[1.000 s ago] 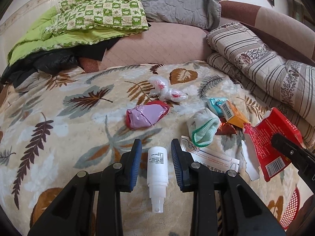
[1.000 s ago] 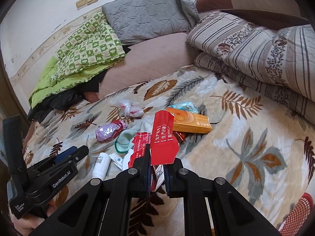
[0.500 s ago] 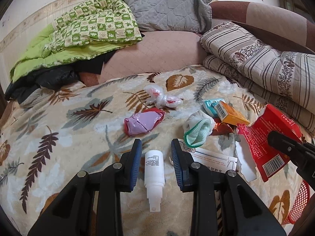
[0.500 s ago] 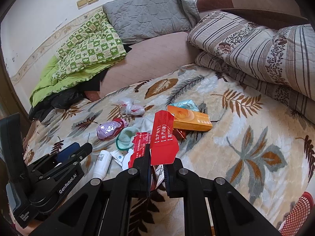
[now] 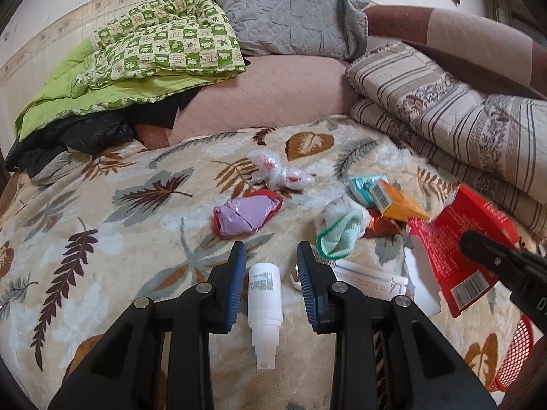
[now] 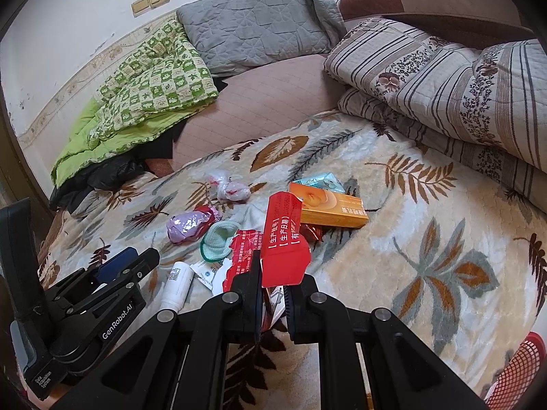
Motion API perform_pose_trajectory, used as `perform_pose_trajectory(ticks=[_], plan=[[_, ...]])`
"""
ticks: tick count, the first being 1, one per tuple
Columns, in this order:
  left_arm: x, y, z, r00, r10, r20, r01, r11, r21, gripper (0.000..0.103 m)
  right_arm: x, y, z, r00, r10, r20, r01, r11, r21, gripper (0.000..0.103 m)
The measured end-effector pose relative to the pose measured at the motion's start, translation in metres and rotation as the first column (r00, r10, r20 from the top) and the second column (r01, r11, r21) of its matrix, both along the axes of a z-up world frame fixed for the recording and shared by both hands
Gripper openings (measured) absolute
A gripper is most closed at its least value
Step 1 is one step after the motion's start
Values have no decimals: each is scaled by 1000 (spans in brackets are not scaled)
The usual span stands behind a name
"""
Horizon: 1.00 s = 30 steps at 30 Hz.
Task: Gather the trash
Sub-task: 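Lift and carry the bottle and wrapper toward the red wastebasket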
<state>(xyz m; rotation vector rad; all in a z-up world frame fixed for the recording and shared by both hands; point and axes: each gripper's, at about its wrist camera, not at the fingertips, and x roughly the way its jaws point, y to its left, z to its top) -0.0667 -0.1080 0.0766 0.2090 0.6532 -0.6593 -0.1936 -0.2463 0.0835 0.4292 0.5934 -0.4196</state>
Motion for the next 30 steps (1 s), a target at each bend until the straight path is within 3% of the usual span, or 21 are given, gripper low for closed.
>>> perform_pose_trajectory(ticks=[5,13,19,25,30], plan=[[11,18,12,1000,21,-11,-22,997,-79,30,0,1,2,1000,1,5,-1,1000,0,11],[20,22,9,997,10,-78,-20,992,-125,30,-2,3,4,1000,6,9,-6,1000,-2,11],[19,20,6,997,1,-77,-10,993,-114,30,-2,2,5,1000,6,15,-6,1000,-2,11],[35,26,-4,979,-21,-202,-5,992,-127,30,-3,0,4,1000,1,19,-1,1000,5,11],[47,16,-31,952,-34,-305,30,999,-18,30,-5,-1,6,1000,0,26,0,1000,14,11]])
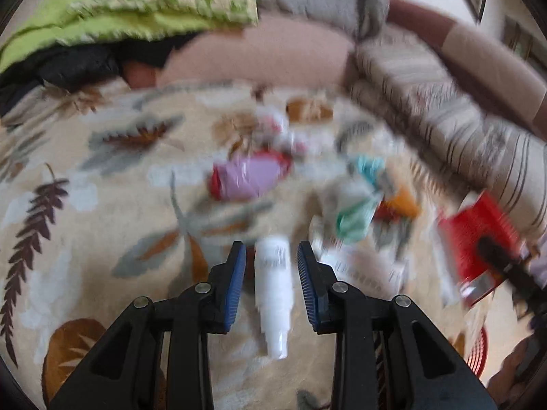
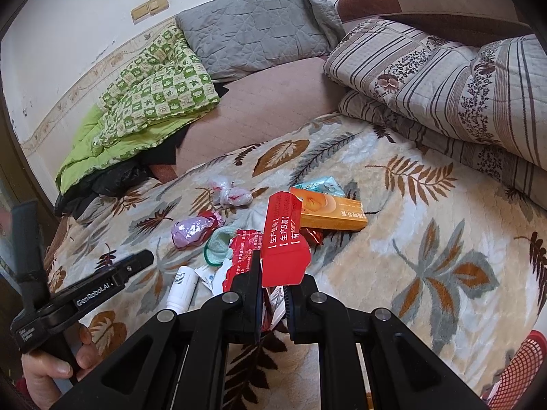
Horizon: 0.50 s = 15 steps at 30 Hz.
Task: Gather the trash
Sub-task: 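Lift and carry the bottle and wrapper toward the red wastebasket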
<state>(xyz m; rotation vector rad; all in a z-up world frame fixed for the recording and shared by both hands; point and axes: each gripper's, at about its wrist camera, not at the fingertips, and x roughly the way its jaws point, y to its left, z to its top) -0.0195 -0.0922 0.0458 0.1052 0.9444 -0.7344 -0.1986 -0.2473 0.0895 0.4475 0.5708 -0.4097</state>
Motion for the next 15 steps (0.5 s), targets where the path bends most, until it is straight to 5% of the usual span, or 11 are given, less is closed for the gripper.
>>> perform_pose_trajectory(ticks=[4,11,15], plan=[[4,-17,-25,998,-22,-59,26,997,75,31,0,1,1,1000,3,5,-3,1000,1,11],[-4,-30,-39,999,-43,-14,45,988,148,29,1,1,0,1000,5,2,-5,1000,6,11],[-9,-25,-25,999,-34,17,32,995,95,29,3,-1,-4,1000,1,1,-1,1000,18,11]])
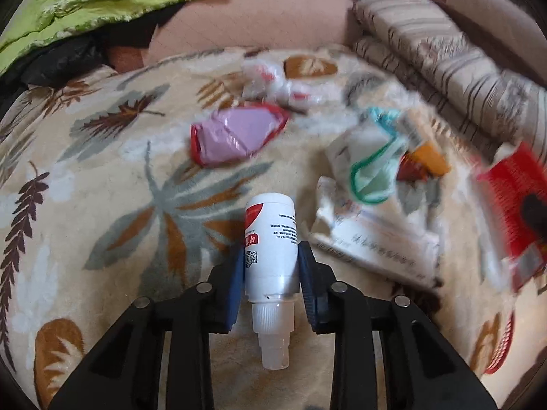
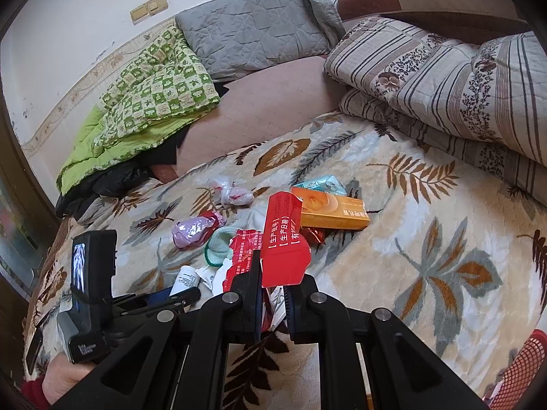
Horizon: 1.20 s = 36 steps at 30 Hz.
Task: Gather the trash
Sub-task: 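Lift and carry the bottle and wrapper toward the red wastebasket, then open both tools over the red wastebasket to drop bottle and wrapper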
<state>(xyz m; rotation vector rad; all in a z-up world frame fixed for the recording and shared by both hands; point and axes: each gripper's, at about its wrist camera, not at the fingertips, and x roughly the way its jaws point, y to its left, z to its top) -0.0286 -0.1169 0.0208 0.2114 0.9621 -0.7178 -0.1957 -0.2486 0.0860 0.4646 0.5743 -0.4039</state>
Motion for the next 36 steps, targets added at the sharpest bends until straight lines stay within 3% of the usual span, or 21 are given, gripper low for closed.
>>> perform_pose_trajectory(ticks=[6,10,16,26,32,36], plan=[[-14,7,35,996,-20,82,32,989,-145,29,0,-4,-2,1000,-1,-6,1,1000,6,11],[-22,5,47,993,-56,100,74,979,-188,29,-5,-3,5,1000,-6,4,7,1000,-12,11],[-41,0,56,986,-107,130,132,971,-197,29,-15,-4,11,1000,-23,7,23,1000,-22,11],[-48,8,62,986,-97,133,125,967,-220,29,-39,-11,19,998,-61,22,61,998,-18,11],[-78,-5,76,971,-181,156,215,948,-236,29,-63,-23,31,993,-102,57,102,995,2,11],[-109,-21,82,951,-266,158,298,924,-238,29,-101,-44,42,980,-171,103,165,984,63,11]])
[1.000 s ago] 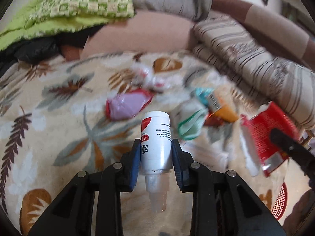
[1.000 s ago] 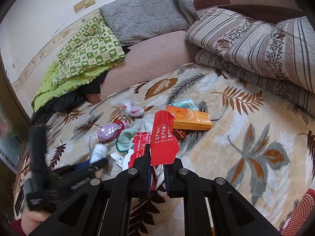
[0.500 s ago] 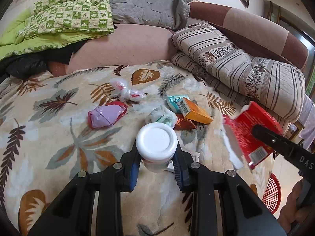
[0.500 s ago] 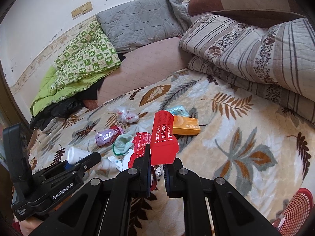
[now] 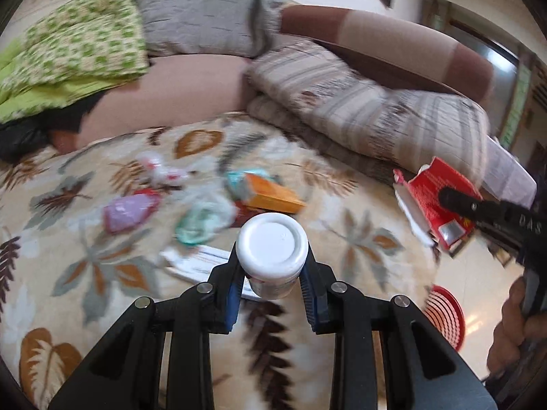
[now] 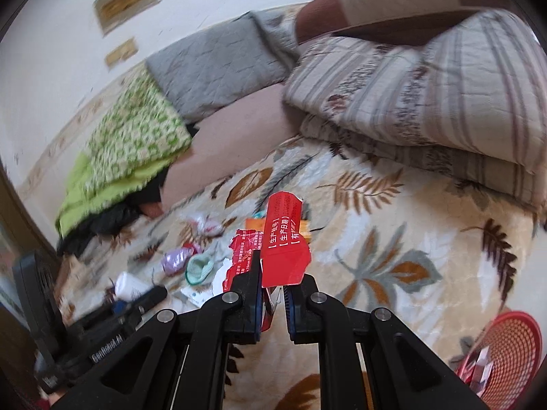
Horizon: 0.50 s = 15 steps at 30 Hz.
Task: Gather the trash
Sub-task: 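Open both tools over the red wastebasket to drop bottle and wrapper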
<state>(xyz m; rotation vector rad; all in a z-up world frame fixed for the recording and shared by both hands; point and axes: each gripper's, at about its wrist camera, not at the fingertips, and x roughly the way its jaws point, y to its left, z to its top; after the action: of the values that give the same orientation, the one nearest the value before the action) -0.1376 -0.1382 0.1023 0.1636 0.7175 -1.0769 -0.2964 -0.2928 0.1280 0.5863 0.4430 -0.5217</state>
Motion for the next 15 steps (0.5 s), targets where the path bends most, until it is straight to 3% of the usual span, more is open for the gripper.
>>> perform_pose_trajectory(ticks=[4,7,15], plan=[[-38,-22,3,992,-118,-35,117,993,-12,29,-54,-15,1,997,-70,16,70,997,9,11],[-73,-47,-1,973,-224,-59,224,975,-6,29,-112,-24,-15,990,-138,-30,138,990,-1,11],[-182,-128,-27,874,-463,-150,473,880,42,29,-244,-61,-69,933,-310,-183,321,947,32,11]])
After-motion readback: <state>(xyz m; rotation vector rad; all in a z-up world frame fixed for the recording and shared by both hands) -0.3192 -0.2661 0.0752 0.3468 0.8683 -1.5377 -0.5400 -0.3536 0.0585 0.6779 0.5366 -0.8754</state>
